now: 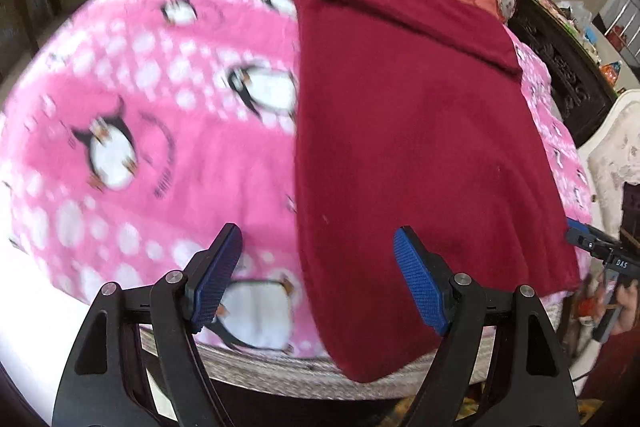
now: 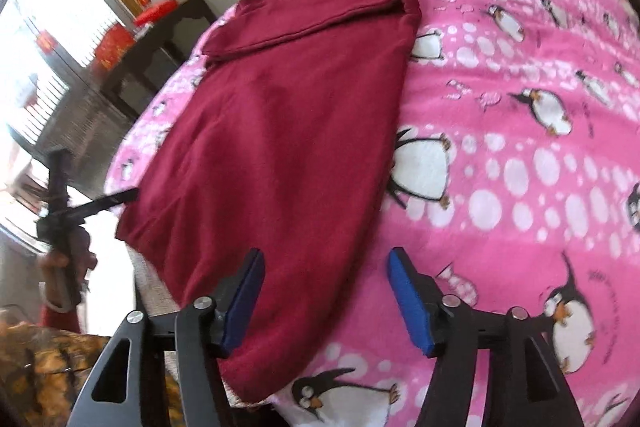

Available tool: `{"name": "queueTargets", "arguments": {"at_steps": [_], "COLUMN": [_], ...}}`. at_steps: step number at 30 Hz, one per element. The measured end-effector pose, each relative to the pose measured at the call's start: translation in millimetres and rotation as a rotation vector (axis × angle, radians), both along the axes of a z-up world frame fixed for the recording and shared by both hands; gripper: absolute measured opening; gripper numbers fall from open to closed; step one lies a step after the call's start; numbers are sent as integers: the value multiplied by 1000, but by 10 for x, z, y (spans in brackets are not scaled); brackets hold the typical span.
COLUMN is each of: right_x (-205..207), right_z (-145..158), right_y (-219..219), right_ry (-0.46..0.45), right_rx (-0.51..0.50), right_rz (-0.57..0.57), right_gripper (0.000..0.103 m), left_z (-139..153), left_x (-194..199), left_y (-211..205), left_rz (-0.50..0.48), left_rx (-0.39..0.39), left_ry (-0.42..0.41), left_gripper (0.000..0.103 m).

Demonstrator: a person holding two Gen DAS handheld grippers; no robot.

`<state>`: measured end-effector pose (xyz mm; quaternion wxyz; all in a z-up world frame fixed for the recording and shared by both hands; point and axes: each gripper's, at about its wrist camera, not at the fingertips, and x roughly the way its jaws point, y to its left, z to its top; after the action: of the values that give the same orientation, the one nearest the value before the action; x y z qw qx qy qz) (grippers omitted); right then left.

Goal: Fold small clothes
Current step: 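Grasp the hem end of the dark red shirt with both grippers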

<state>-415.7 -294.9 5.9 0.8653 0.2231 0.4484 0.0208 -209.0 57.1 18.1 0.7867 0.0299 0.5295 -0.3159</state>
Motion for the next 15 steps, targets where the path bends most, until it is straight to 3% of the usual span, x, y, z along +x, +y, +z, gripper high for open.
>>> {"name": "queueTargets", "arguments": {"at_steps": [3, 5, 9, 10, 12, 13, 14, 15], "right_x": [-54, -69, -55, -49, -27, -9, 15, 30], "right_z": [-1, -21, -121, -146, -170, -184, -209, -223], "right_y": [-24, -47, -70, -59, -38, -30, -17, -3], "right_ry": [-26, -56, -98, -111, -119, -112, -109, -114], "right_rx": [81, 148, 261, 273, 272, 274, 311, 350], "right_rz": [29, 48, 83, 97, 116, 126, 142, 158], "right_gripper": [64, 64, 64, 62, 48, 33, 20, 18], "left_z": [1, -15, -18, -20, -18, -16, 1, 17], "left_x": [-88, -92, -66, -48, -26, -22, -27, -20], "left_y": [-96, -178, -272, -273, -272, -263, -267, -289], "left_rz": [-46, -60, -73, -78, -85, -86, -89, -103], "left_rx": [31, 52, 39, 37, 19, 9, 12, 14], "left_ry": [-37, -46, -31, -28, -22, -24, -36, -37], "left_gripper": [80, 87, 91, 91, 91, 83, 62, 46]}}
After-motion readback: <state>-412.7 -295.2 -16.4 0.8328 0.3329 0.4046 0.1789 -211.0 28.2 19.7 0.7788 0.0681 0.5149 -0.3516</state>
